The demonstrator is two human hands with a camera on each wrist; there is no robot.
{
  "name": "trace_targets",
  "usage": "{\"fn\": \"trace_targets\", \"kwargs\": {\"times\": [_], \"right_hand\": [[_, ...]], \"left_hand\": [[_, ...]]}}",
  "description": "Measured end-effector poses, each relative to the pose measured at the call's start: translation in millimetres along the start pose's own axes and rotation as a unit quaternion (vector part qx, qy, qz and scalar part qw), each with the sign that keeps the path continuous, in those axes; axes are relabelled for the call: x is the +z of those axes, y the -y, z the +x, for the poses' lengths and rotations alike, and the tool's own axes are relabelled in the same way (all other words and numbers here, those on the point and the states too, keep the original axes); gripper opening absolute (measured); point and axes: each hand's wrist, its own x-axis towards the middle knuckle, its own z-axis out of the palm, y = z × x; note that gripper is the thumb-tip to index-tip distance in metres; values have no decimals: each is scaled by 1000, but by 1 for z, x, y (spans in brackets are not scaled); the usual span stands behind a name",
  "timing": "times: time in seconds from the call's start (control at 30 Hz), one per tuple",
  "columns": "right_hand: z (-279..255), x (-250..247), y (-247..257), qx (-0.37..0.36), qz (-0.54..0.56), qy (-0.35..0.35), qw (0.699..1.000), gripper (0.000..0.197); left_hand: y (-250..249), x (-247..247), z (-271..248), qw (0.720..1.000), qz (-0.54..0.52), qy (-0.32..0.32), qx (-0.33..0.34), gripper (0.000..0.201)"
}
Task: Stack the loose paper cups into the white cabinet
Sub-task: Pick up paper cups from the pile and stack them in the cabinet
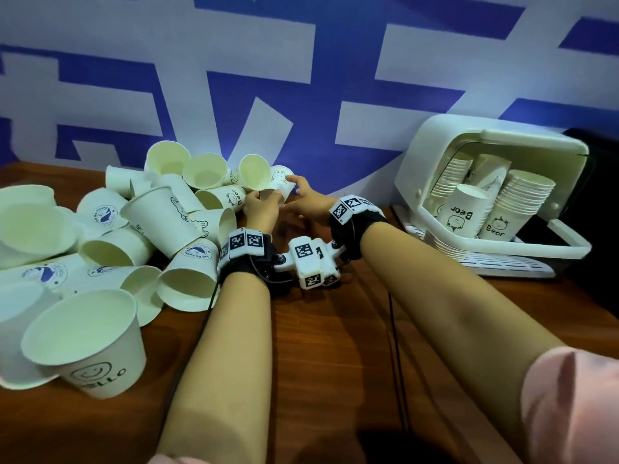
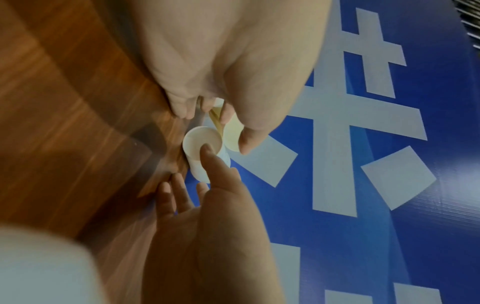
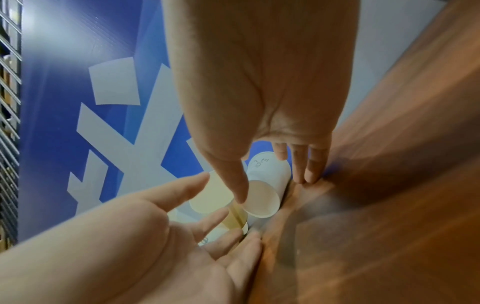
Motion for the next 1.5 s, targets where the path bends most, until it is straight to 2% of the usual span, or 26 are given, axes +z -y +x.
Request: {"fn": "trace_targets", "kwargs": {"times": [0.07,0.27,0.47,0.57,0.7,0.83,0.97,1.07,1.17,1.27,1.37,1.5], "right_hand": [[-4,3,1,-20,18,-2,1000,93],[-16,-3,-1,-49,68,35,996,78],[-20,-4,0,-16,74,29,997,73],[-27,-7,0,5,92,16,996,69],[-29,-16,-5,24,60,-20,998,79],[-39,-32,-12,29,64,-53,996,68],[-71,-49,-5,17,-2,-99,995,73],[-94,-66,-5,-28,-33,-133,990,65],[-121,-79,-1,-93,-44,-173,980,70],[-147,-90,0,-140,-39,-228,963,71],[-176,-105,1,-176,-24,-292,940,64],[-206,-130,9,-186,-78,-322,925,61]], "left_hand": [[-4,1,-6,1000,-19,3,-2,60],[4,7,5,998,-54,9,-17,68],[5,10,4,998,-54,27,-17,62],[9,10,7,996,-48,76,-16,43],[5,13,-3,991,-40,130,-8,19],[2,15,-11,988,-27,152,11,6],[-8,20,-23,977,-43,208,32,9],[-17,26,-34,961,-67,262,51,15],[-31,31,-49,943,-87,314,73,23],[-49,40,-64,927,-48,351,126,24],[-64,53,-82,909,-9,378,175,21],[-80,72,-103,894,3,395,214,27]]}}
